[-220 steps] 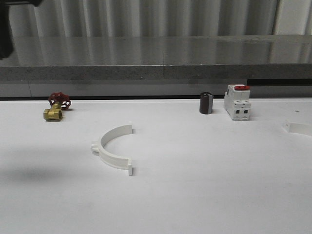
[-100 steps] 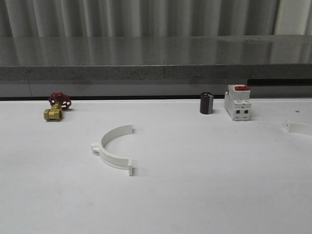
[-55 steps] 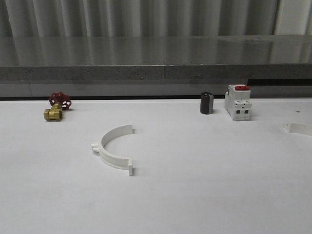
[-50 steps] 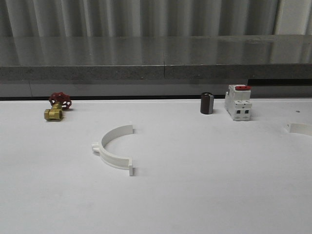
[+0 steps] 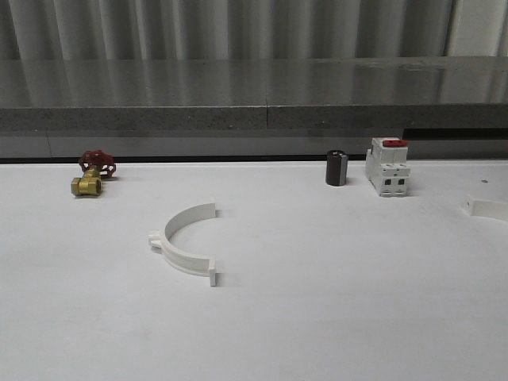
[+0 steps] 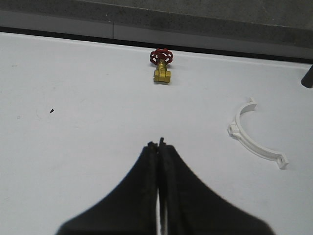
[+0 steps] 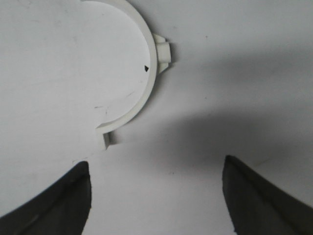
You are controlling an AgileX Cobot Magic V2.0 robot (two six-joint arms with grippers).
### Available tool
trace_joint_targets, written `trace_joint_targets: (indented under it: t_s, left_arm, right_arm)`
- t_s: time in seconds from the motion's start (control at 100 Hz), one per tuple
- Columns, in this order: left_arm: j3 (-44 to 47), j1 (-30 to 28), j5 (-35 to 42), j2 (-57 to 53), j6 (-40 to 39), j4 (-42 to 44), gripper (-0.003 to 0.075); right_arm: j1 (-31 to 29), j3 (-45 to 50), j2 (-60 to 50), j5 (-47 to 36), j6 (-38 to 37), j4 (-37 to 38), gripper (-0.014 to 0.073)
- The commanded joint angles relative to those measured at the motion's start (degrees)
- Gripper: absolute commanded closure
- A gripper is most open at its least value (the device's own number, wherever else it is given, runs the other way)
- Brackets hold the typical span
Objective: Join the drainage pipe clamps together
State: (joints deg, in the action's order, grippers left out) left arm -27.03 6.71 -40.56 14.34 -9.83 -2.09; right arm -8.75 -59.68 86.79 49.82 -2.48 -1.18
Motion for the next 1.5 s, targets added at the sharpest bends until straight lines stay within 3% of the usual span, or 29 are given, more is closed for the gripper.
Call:
trace_joint_targets:
  t_s: [0.0,0.31,0.6,0.7,0.85,0.96,1.07,1.34,1.49]
  left_arm:
    - [-1.4,-0.1,4.6,0.5,-0.1,-0.3,0.0740]
    - [-1.4,-0.1,4.6,0.5,-0.1,-0.3,0.0740]
    - [-1.4,-0.1,4.6,0.5,-0.1,-0.3,0.0740]
    - [-1.4,-0.1,4.6,0.5,-0.1,-0.3,0.0740]
    - [-1.4,-0.1,4.6,0.5,-0.1,-0.3,0.0740]
    - [-1.4,-0.1,4.6,0.5,-0.1,-0.3,0.0740]
    - [-1.4,-0.1,4.6,0.5,-0.1,-0.3,0.0740]
    - [-1.4,-0.1,4.6,0.5,-0.1,-0.3,0.0740]
    - [-1.4,-0.1,4.6,0.5,-0.1,-0.3,0.0740]
  right_arm:
    - [-0.4,-3.8,2.8,-1.8,2.5,-0.5,0.0035]
    - [-0.4,-13.0,16.9,-1.8,3.5,-0.5,0.0035]
    - [-0.4,-17.3,23.2,-0.7,3.5,-0.6,0.0041]
    - [-0.4,-17.4,23.4,-0.8,3.5,-0.9,0.0131]
    - [-0.4,-17.4,23.8,-0.7,3.5,-0.9,0.0399]
    - [-0.4,-17.4,23.8,-1.7,3.5,-0.9,0.0506]
    - [-0.4,-17.4,23.8,-3.4,3.3,-1.7,0.0526]
    - [0.6,-17.5,21.5,2.2,3.3,-4.7,0.0526]
    - [4.3,-17.5,18.0,4.1,-1.9,-4.6,0.0526]
